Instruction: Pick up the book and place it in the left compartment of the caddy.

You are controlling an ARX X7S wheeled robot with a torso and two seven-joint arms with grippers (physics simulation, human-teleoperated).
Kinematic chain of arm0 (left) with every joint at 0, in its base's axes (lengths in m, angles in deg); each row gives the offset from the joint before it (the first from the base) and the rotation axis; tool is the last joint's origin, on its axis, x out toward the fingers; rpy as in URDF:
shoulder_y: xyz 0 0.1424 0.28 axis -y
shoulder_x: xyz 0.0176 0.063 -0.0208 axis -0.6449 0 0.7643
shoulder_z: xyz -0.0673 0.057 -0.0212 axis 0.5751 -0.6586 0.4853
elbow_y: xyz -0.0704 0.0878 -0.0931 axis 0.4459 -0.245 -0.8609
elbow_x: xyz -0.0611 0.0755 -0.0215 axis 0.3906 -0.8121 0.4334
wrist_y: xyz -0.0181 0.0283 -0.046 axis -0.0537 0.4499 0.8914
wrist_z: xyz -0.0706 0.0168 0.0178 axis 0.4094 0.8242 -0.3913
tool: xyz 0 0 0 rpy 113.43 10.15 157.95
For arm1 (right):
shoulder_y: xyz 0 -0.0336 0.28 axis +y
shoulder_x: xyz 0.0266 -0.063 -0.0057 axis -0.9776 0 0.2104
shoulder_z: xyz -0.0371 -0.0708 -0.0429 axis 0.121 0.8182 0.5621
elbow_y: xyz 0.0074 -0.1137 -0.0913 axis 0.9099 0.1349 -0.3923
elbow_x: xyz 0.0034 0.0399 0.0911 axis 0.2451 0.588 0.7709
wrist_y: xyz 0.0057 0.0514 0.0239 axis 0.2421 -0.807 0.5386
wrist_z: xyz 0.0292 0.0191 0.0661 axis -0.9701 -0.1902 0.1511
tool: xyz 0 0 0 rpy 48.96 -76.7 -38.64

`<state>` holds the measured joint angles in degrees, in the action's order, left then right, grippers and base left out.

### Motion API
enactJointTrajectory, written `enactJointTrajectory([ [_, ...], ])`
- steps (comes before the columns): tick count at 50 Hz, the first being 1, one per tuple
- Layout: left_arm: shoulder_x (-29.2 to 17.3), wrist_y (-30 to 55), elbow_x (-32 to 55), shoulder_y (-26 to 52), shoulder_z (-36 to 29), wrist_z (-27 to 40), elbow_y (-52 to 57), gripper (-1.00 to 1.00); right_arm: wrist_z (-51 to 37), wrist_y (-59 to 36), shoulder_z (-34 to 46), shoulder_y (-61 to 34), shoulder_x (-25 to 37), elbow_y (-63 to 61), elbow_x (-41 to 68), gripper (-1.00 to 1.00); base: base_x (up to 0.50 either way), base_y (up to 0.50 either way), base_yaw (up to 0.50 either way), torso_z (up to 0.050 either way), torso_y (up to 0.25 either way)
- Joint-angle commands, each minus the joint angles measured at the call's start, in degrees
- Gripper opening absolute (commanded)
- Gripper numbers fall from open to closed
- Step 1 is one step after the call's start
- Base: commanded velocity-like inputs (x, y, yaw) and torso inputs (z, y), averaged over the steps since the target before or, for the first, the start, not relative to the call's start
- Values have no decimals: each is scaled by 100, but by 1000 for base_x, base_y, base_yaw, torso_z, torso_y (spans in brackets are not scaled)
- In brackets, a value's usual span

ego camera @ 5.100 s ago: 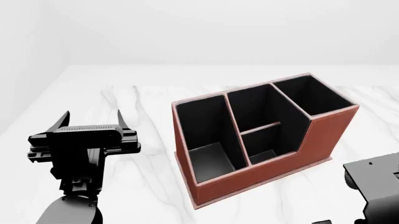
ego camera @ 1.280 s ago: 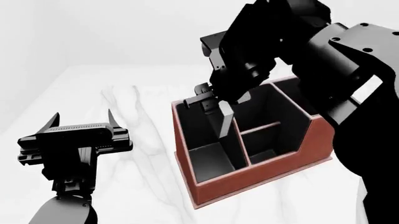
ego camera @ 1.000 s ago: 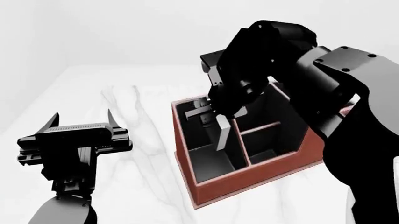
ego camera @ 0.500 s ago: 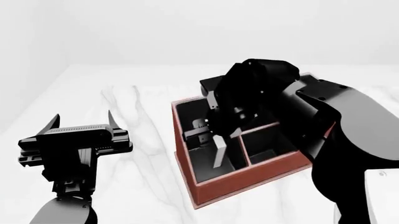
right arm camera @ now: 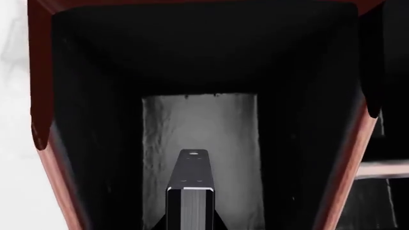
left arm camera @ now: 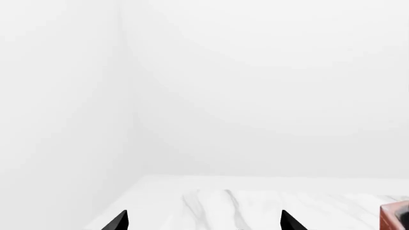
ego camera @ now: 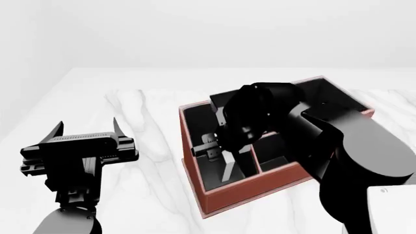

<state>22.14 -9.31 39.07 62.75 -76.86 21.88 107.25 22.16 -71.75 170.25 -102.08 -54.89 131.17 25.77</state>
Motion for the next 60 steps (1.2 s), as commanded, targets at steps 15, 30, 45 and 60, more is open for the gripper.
enactJointTrajectory([
  [15, -26, -79, 35, -34, -18, 22, -44, 100, 59, 195, -155, 80, -1, -31, -352, -100, 0, 0, 0, 0, 1],
  [30, -48, -91, 65, -42, -8, 44, -38, 100, 40, 264, -171, 67, -1, -78, -439, 100, 0, 0, 0, 1, 0],
  [45, -74, -116, 82, -74, -2, 67, -55, 100, 136, -95, -197, -760, -1, -57, -386, 100, 0, 0, 0, 0, 0],
  [60, -116, -54, 107, -87, 32, 125, 64, 100, -1196, -63, -1156, -1952, 1892, -2886, 905, 100, 0, 0, 0, 0, 1],
])
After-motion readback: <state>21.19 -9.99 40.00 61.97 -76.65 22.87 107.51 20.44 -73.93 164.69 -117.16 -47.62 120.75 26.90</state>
